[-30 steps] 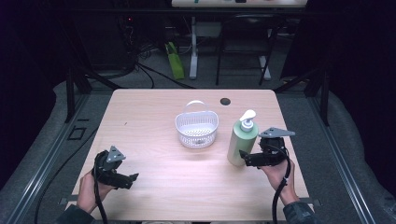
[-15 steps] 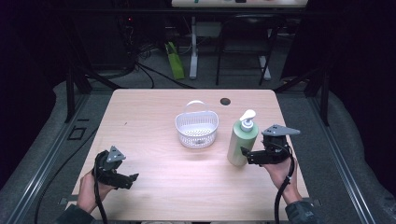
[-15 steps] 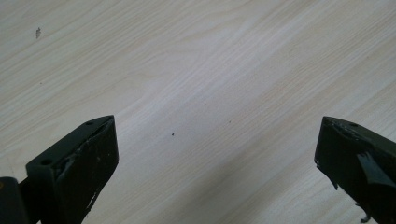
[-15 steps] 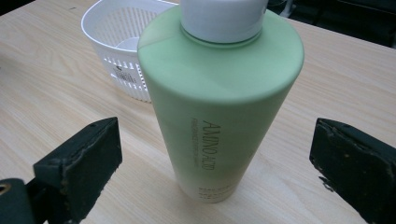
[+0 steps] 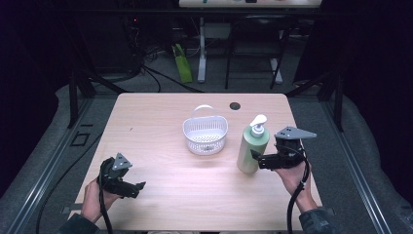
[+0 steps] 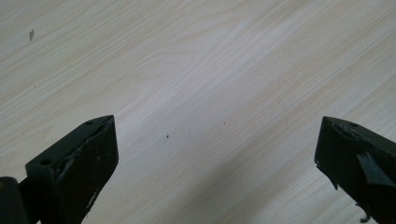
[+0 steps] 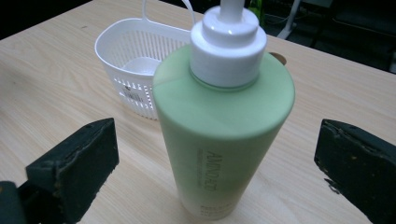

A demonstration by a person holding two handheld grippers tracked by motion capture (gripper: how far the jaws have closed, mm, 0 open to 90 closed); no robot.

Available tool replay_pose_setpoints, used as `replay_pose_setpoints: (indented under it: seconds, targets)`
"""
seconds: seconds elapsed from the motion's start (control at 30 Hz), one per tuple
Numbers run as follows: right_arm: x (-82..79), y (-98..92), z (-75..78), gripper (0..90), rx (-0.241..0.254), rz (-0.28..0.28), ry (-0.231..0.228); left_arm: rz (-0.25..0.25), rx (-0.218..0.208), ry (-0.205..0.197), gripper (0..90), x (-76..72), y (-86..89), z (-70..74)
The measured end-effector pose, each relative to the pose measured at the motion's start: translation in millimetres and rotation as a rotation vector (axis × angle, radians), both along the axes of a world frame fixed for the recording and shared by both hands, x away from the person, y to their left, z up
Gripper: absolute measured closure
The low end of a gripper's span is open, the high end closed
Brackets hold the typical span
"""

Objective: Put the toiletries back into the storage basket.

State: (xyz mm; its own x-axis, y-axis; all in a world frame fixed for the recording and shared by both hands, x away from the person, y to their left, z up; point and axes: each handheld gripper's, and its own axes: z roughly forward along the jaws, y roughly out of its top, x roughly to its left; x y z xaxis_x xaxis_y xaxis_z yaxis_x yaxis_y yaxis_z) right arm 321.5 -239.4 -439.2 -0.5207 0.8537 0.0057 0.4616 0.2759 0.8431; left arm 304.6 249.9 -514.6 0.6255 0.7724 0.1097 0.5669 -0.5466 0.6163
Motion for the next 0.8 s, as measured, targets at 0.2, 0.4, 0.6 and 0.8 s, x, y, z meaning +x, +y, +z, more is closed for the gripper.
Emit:
replay_pose_setpoints:
  seconds: [0.2, 0.4, 0.6, 0.8]
  targets:
    - [1.4, 2.3, 7.8, 0.0, 0.013, 0.006, -0.020, -0.006, 0.010, -0.003, 0.0, -1.0, -2.8, -0.4]
    - [4.4, 6.4, 16.5, 0.0, 0.029, 0.021, -0.053, -0.005, 0.003, -0.003, 0.0, -0.9, -2.1, -0.7]
    - [12.0, 10.2, 19.7, 0.9, 0.033, 0.014, -0.080, -0.006, 0.000, -0.002, 0.0, -1.0, -1.8, -0.8]
    - [19.3, 13.9, 24.4, 1.4, 0.041, 0.000, -0.092, -0.014, 0.000, 0.009, 0.0, -0.5, -2.9, -2.1]
